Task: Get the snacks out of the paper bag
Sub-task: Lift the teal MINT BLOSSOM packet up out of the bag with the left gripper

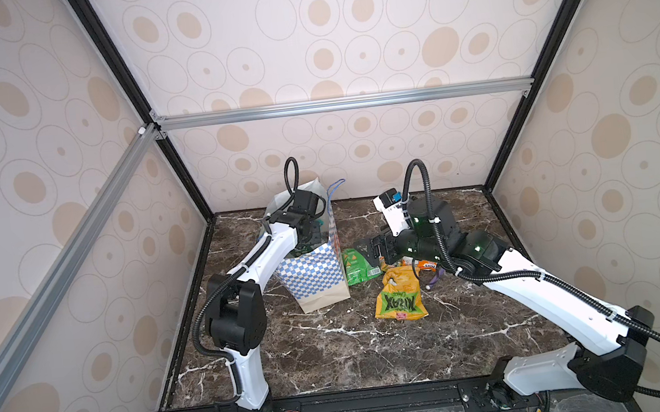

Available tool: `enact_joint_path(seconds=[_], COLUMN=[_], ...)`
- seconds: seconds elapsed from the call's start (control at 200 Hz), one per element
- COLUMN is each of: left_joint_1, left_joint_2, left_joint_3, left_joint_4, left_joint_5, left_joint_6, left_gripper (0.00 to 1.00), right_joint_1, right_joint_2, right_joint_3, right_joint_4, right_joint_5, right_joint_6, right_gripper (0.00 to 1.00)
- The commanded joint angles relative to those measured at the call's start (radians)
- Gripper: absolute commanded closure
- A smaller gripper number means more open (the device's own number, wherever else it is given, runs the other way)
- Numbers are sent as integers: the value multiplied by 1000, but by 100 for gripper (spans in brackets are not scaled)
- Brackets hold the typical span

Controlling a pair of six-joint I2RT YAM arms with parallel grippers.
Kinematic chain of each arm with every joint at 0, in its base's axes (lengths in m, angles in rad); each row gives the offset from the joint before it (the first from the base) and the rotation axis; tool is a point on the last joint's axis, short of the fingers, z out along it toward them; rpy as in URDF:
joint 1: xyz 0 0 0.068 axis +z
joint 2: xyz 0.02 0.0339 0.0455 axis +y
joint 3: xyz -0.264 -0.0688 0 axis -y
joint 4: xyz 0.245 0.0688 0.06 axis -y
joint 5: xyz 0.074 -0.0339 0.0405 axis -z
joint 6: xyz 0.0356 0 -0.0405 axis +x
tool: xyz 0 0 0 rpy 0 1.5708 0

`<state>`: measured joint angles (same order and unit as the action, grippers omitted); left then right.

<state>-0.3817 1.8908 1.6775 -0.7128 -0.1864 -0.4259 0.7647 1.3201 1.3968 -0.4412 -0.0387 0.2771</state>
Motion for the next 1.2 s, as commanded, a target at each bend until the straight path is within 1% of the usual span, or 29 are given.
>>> enact_joint_path(seconds=[0.0,0.09,0.315,0.66,0.855,1.035,1.195], left_joint_1=[-3,-3,-2,-3,-3,-2,-3], left_joint_2=[-81,-97,-128,-139,-166,-168,-186], left_joint_3=[75,92,119,171,196,224,238], left_joint_4=[-34,-33,4,-8,27,2,19], left_joint_5=[-49,-38,35,42,113,57,76], left_joint_6=[22,32,39,44,24,33,35], left_gripper=[100,100,100,100,100,100,100], right_joint_1=[7,7,7,7,7,6,7], right_joint_2=[5,4,2,-6,-4,-5,-7], right_joint_3=[20,17,10,2,-1,-4,-4], right_joint_4=[9,12,16,21,24,26,27], right_joint_5=[-15,-22,-26,-20,-22,-22,-20], right_joint_6=[-17,-15,-14,-12,-9,-10,-11], right_gripper=[0,0,0,0,0,0,0])
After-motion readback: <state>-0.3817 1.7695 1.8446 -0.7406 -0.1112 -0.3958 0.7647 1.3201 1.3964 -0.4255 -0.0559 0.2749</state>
